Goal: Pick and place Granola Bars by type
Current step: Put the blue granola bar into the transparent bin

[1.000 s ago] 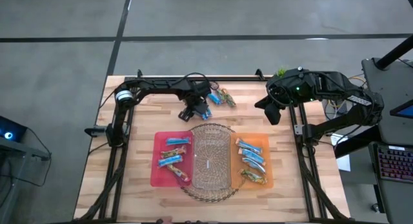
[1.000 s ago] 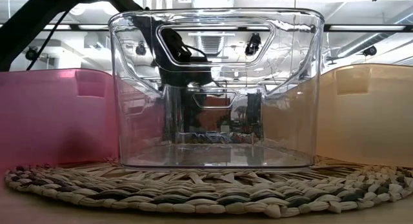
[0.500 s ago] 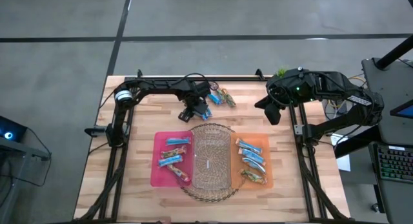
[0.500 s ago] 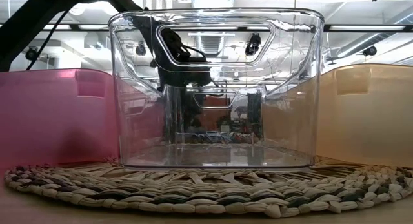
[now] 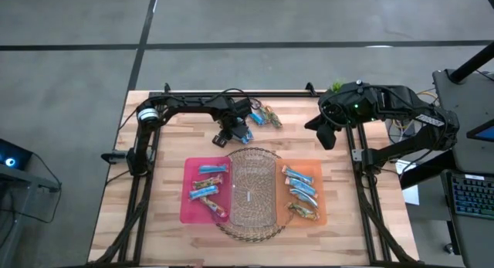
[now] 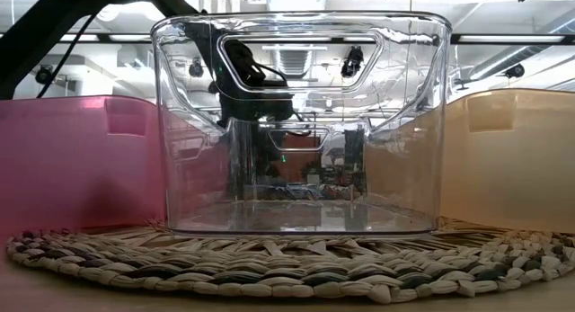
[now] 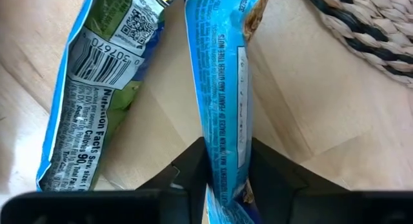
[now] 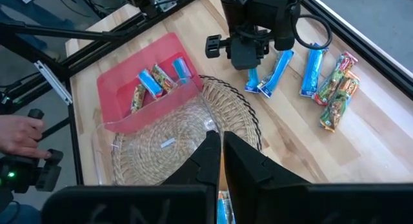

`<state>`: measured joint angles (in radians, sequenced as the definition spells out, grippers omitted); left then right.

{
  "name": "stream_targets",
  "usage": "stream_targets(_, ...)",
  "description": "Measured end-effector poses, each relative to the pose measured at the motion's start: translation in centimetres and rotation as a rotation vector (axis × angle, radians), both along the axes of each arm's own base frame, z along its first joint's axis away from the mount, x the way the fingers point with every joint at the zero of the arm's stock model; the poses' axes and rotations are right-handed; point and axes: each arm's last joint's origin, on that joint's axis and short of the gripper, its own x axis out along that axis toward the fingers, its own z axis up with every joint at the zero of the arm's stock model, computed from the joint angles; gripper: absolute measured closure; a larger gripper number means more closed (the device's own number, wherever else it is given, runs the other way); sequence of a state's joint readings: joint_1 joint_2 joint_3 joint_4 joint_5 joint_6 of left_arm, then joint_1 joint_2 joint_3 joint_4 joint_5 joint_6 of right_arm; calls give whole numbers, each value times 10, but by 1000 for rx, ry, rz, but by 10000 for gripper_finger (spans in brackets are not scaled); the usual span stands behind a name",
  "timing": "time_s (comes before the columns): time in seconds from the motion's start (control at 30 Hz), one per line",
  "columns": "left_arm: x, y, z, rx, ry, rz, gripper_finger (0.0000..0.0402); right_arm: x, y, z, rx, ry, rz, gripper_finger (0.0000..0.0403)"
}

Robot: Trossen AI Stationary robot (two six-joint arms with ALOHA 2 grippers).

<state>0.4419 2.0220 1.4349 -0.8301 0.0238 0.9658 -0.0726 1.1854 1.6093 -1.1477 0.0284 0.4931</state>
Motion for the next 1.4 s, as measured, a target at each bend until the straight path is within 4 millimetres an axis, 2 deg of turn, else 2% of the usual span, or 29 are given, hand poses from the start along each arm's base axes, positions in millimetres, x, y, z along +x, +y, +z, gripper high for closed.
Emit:
stream_targets(0.37,-1,0,0,0,10,15,337,0,0,0,-16,2,15,390)
stream_targets(0.77,-1,0,0,0,8,24,338,0,0,0,-19,3,19,390)
stream_targets(1.4,1,3,11,65,11,38,338,0,0,0,-19,2,16,390)
